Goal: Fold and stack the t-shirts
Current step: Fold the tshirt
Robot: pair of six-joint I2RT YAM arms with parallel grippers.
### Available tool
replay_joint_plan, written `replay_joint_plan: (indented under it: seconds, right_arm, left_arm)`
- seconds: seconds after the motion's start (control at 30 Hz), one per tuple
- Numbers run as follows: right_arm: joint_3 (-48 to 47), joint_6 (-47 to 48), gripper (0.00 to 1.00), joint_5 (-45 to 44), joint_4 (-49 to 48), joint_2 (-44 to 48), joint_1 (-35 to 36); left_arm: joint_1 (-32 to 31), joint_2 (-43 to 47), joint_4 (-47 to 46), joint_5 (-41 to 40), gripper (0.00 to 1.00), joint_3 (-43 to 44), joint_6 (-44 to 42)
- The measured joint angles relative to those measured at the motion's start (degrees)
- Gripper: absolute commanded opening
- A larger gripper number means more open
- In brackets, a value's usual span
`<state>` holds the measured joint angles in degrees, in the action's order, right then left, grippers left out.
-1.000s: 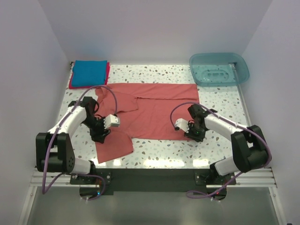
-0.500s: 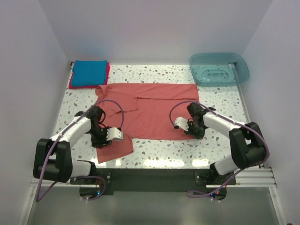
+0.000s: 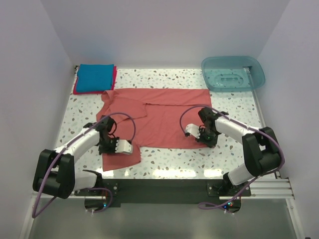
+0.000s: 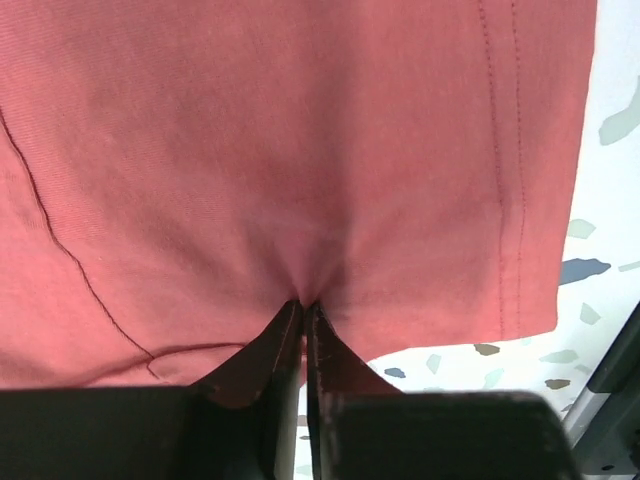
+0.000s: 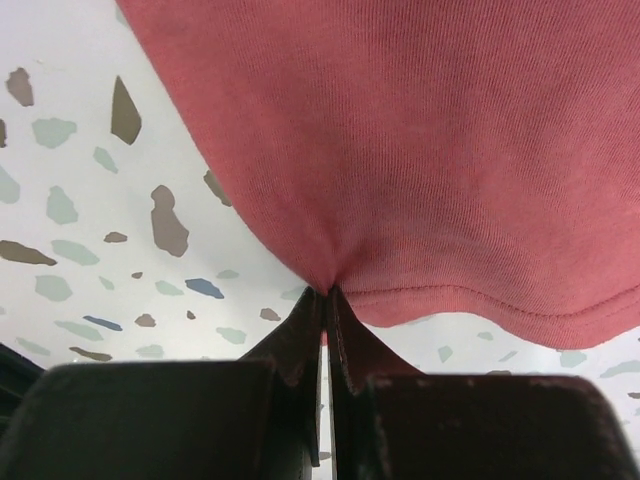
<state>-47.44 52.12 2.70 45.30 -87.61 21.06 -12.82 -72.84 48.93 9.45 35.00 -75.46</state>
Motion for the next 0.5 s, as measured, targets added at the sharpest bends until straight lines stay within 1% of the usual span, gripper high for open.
replay_joint_plan:
  seconds: [0.03,0.07,0.13,0.23,0.37,0.5]
  right_arm:
    - [-0.3,0.0,0.0,0.2,0.5,-0.1,-0.1]
    - [-0.7,0.0,0.0,0.6,1.2,-0.1,-0.5]
    - [-2.4,0.0,0.0,1.7,3.1,0.0,-1.7]
    - [-5.3,0.6,0.0,3.4,5.3,1.1,-5.4]
    - [-6.3,2.4,0.0,4.6,7.7,5.6,-9.0]
    - [-6.2,4.0,0.0,5.9,11.0,9.9,-9.2]
  left_arm:
    - [0.0,-0.2,0.1,0.0,0.01,0.2,-0.2]
    - [0.1,-0.4,0.4,0.0,0.0,0.5,-0.3]
    - [1.0,-1.2,2.5,1.0,0.0,2.0,-0.3]
    - [3.9,-1.8,7.4,3.3,0.0,6.6,-0.6]
    - [6.3,-1.4,11.3,5.9,0.0,12.6,-1.0]
    - [6.5,0.3,15.5,7.8,0.0,13.5,-2.1]
